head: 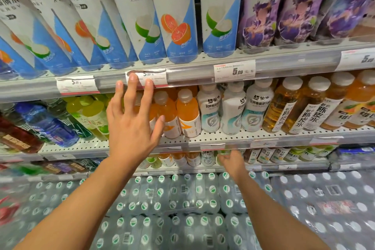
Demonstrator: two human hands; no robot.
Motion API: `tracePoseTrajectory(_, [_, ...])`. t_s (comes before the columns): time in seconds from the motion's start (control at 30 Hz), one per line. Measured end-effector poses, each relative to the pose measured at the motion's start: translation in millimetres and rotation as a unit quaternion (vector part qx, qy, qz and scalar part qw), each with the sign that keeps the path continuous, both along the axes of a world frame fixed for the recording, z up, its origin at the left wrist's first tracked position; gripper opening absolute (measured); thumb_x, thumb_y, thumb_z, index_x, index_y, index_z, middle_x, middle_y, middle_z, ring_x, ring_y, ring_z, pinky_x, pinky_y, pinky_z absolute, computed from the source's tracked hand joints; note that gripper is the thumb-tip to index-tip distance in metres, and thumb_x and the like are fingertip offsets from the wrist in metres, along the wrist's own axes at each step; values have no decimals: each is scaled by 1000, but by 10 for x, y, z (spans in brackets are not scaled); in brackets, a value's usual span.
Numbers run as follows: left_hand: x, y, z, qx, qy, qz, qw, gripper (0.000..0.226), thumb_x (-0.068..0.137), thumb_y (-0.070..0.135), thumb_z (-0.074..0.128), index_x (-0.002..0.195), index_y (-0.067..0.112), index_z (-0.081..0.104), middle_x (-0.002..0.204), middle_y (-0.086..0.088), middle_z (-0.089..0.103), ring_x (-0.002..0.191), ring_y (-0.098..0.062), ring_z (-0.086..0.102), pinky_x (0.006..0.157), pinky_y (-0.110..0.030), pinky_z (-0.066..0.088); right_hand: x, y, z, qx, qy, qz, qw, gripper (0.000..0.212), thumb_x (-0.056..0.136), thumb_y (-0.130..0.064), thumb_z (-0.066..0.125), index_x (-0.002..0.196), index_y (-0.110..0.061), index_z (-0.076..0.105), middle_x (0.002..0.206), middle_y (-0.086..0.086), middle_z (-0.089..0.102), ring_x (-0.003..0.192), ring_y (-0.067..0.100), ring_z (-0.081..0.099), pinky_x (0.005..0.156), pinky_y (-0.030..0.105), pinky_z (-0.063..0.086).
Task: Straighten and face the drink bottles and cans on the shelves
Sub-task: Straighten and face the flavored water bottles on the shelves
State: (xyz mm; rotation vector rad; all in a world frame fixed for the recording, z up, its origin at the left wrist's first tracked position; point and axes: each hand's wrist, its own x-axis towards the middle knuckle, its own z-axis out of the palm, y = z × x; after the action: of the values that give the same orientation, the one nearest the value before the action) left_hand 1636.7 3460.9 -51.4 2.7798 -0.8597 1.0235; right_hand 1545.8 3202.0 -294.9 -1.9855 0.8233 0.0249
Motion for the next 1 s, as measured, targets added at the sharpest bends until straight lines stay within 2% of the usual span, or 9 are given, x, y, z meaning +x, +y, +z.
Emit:
tracePoseTrajectory(0.03, [13,10,3,9,-6,0,1000,83,96,58,47,164,21,15,170,-15,7,154,-42,12,117,-57,25,65,-17,-8,21,-18,-17,999,29,92,-22,73,101,4,68,87,14,65,84,28,62,78,39,50])
tracePoseTrajectory(0.13, [41,11,-4,19,-17,3,1000,84,96,58,48,164,20,16,169,-17,10,154,-43,14,117,-56,25,182,-52,-55,32,-40,-43,998,27,90,-16,75,107,4,72,104,20,73,96,31,66,86,36,48])
tracePoseTrajectory(0.3, [50,-15,-50,12,-26,6,1000,84,96,58,49,163,19,18,168,-19,12,153,-44,14,117,-55,24,4,4,-118,-87,-26,4,996,38,87,-29,78,116,-5,69,108,15,70,101,35,65,85,42,53])
tracePoseTrajectory(0.5, [20,-38,-38,-7,-18,-6,1000,81,96,56,49,163,20,20,168,-18,13,154,-43,13,116,-55,25,-297,132,-241,-233,-64,111,964,35,82,-21,80,111,-22,58,119,0,60,85,26,64,55,31,41])
tracePoseTrajectory(0.63, [-41,-48,6,-37,5,-20,999,81,93,50,53,162,21,22,169,-14,12,155,-41,10,117,-56,27,-382,80,-151,-241,-77,91,963,32,84,-17,79,99,-21,51,93,1,63,67,24,55,48,30,34])
tracePoseTrajectory(0.73, [-76,14,-49,-100,31,-86,991,77,90,33,59,160,20,30,170,-10,12,157,-36,8,122,-53,23,-522,106,42,-204,-132,56,969,30,85,-16,80,98,-22,54,77,-3,63,61,21,58,48,34,45])
tracePoseTrajectory(0.87, [-375,434,-764,-211,126,-181,952,46,89,14,56,134,13,62,151,-5,47,139,-26,44,114,-46,37,-805,248,342,-133,-166,25,977,32,88,-28,77,112,-33,56,72,-10,68,59,9,64,48,30,46])
tracePoseTrajectory(0.93, [-525,698,-1257,-223,228,-157,935,31,91,14,53,116,16,70,130,1,62,120,-21,57,100,-44,48,-941,345,474,-100,-162,21,981,33,88,-29,76,114,-35,57,69,-10,71,60,4,67,49,29,49])
tracePoseTrajectory(1.0, [-528,891,-1699,-226,344,-79,908,29,93,11,54,116,16,71,125,1,66,119,-21,61,101,-41,50,-1038,456,591,-88,-144,23,985,32,88,-32,75,112,-38,56,68,-14,73,58,1,68,50,28,51])
